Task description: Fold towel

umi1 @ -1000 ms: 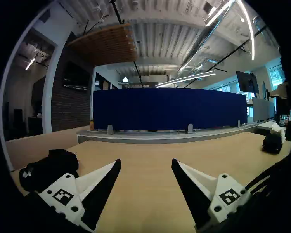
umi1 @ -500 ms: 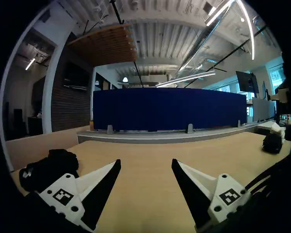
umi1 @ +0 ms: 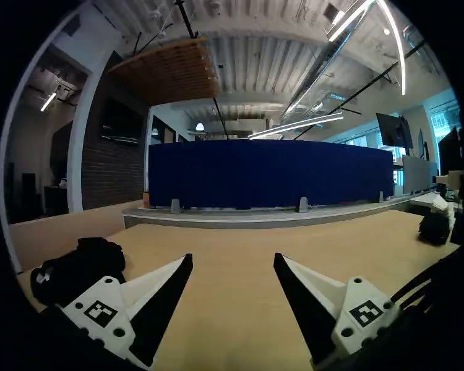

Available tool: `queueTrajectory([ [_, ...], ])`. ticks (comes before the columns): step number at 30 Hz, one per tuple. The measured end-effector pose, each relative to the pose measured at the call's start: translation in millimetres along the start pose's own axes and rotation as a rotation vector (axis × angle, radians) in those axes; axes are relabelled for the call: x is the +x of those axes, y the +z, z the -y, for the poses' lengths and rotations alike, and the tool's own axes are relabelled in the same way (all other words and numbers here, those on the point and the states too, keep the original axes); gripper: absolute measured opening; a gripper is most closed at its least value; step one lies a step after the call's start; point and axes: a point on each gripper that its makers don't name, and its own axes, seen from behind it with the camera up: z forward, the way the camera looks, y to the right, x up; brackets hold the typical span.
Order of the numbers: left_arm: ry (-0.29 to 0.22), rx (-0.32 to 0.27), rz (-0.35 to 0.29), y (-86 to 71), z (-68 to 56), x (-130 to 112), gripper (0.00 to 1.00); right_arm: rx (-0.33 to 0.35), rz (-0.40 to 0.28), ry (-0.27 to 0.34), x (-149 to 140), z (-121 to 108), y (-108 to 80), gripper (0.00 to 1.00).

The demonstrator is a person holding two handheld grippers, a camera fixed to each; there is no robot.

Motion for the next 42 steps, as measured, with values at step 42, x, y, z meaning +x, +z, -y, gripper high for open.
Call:
queueTrajectory([
  [42, 0.0, 0.0, 0.0, 0.4, -0.1, 0.6, 0.97, 0.0, -0.016, 0.038, -60.9, -15.8, -1.8, 1.0],
])
